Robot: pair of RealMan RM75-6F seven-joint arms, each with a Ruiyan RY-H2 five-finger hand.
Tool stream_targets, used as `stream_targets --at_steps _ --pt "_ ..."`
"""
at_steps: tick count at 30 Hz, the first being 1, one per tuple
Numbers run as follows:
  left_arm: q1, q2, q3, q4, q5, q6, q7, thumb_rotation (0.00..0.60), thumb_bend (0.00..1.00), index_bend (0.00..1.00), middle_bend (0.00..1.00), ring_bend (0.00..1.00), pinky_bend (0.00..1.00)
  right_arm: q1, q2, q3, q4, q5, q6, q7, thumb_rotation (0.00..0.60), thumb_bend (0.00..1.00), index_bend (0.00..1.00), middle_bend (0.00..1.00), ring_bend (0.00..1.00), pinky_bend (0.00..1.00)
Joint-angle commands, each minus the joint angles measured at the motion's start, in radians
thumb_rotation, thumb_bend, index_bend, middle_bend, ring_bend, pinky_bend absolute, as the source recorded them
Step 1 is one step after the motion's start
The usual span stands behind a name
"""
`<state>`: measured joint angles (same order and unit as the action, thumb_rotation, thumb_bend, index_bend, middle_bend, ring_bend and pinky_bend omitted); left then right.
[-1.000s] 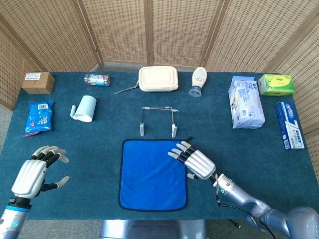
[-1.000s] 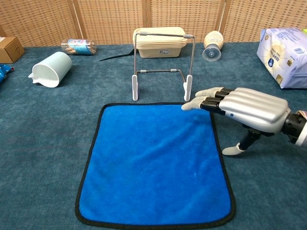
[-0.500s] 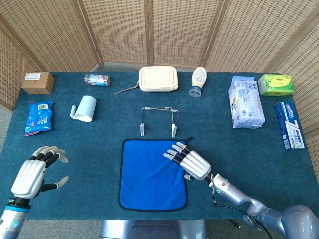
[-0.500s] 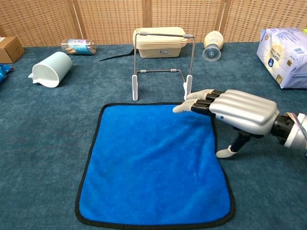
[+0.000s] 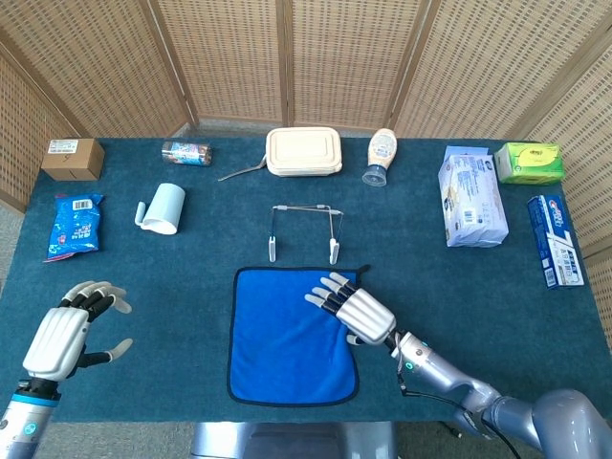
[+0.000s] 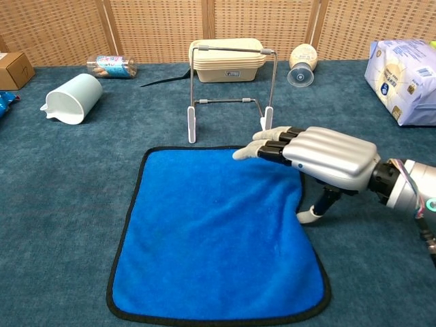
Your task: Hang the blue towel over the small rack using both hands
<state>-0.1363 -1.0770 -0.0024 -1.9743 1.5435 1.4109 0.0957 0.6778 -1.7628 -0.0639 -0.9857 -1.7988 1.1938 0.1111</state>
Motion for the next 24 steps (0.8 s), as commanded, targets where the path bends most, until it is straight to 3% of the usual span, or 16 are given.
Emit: stream_targets --at_steps 1,9,14,19,24 --pt "0.002 0.001 0.001 0.003 0.0 0.002 -0.005 0.6 0.29 0.43 0.33 0.23 0.16 0.007 -0.006 0.006 -0.004 0.004 -0.004 -0.006 0.6 0.21 0.11 0.15 0.07 0.13" --pt "0.007 0.002 0.004 0.013 0.0 0.009 -0.018 0.6 0.29 0.43 0.33 0.23 0.16 0.021 -0.026 0.017 -0.007 0.017 -0.015 -0.018 0.6 0.17 0.11 0.15 0.07 0.13" --pt "0.008 0.004 0.004 0.017 0.005 0.012 -0.026 0.6 0.29 0.43 0.33 0.23 0.16 0.027 -0.046 0.025 -0.006 0.024 -0.015 -0.028 0.6 0.25 0.13 0.15 0.07 0.13" --pt "0.012 0.005 0.006 0.022 0.008 0.019 -0.034 0.6 0.29 0.43 0.33 0.23 0.16 0.029 -0.059 0.028 -0.001 0.03 -0.014 -0.031 0.6 0.37 0.26 0.16 0.07 0.14" --pt "0.017 0.008 0.008 0.027 0.011 0.026 -0.042 0.6 0.29 0.43 0.33 0.23 0.16 0.026 -0.068 0.02 0.007 0.03 -0.008 -0.023 0.6 0.39 0.43 0.18 0.08 0.14"
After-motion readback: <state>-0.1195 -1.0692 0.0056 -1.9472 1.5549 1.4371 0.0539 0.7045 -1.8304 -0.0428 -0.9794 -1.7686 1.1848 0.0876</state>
